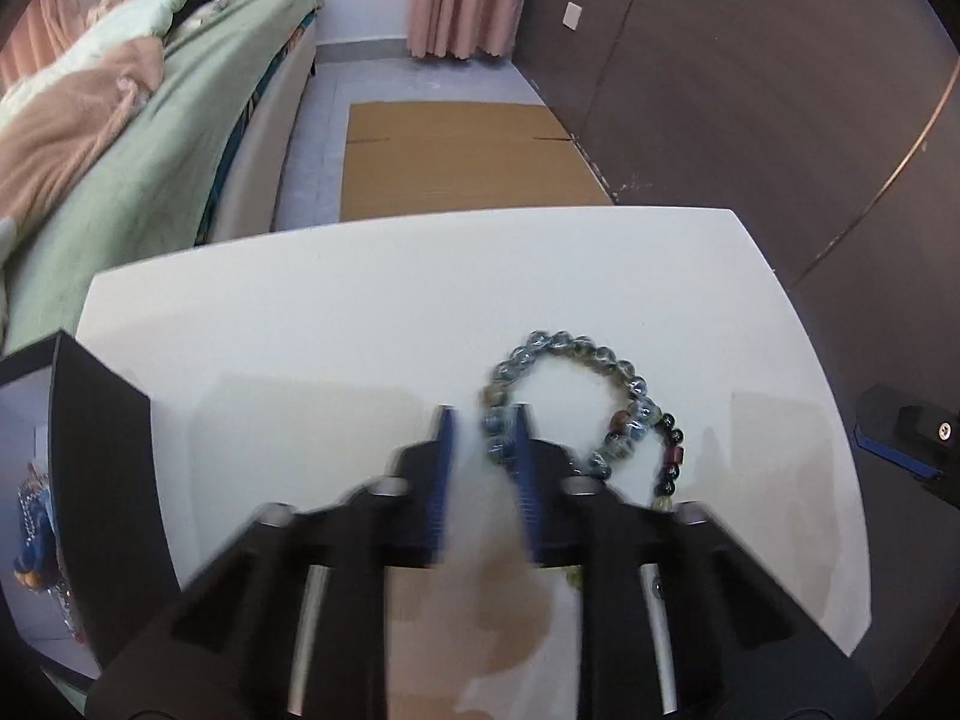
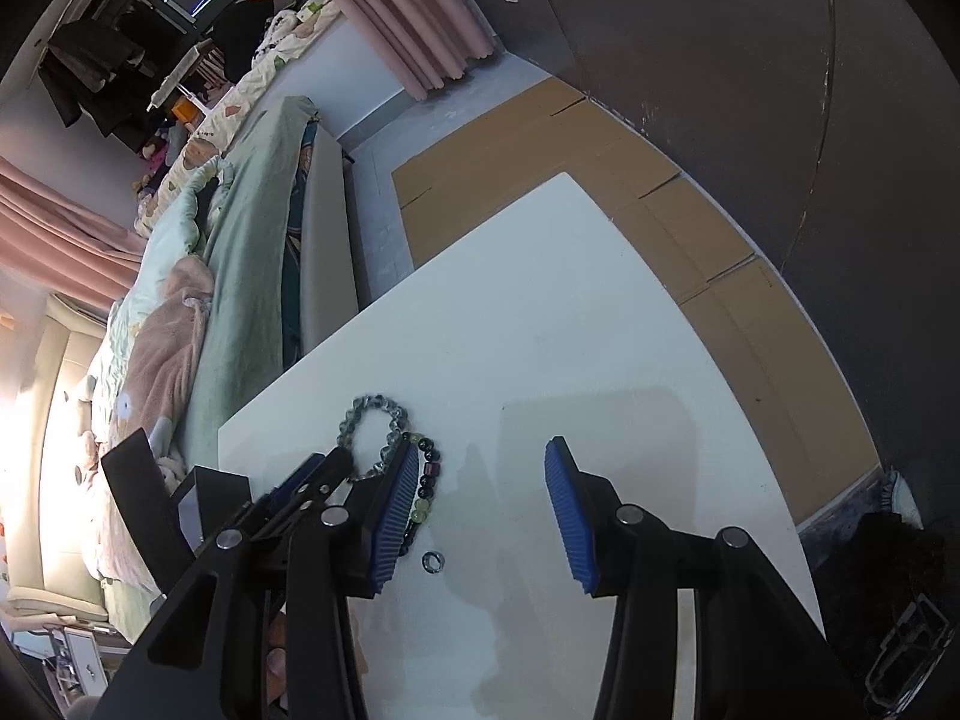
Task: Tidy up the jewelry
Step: 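Grasp the grey bead bracelet with the left tool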
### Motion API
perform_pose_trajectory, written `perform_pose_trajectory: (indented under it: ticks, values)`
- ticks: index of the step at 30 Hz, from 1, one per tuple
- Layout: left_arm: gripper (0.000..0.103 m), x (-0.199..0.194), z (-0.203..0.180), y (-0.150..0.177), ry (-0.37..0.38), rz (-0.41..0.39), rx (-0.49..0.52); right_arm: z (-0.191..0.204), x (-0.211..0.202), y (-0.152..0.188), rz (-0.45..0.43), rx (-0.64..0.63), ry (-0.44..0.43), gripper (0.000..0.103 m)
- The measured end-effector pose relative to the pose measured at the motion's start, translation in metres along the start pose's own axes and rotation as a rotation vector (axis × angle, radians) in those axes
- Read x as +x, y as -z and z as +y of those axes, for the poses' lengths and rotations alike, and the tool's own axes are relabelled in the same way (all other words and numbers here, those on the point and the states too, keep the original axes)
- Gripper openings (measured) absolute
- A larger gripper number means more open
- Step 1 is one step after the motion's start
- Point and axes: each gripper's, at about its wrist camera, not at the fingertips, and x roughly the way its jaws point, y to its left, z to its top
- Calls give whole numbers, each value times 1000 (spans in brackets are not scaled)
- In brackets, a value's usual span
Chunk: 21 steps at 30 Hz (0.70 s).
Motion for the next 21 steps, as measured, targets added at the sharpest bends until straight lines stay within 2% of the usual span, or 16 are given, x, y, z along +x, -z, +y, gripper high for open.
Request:
perform_pose_trajectory:
  ticks: [9, 12, 21]
  values:
    - [9, -23, 9, 6, 38, -36, -5, 8, 6, 7, 29, -20, -22, 44]
    - [9, -31, 13, 6, 65, -48, -19, 12, 10, 9, 46, -18, -60, 44]
    - [9, -61, 26, 1, 143, -98, -62, 20, 27, 13, 94, -24, -95, 44]
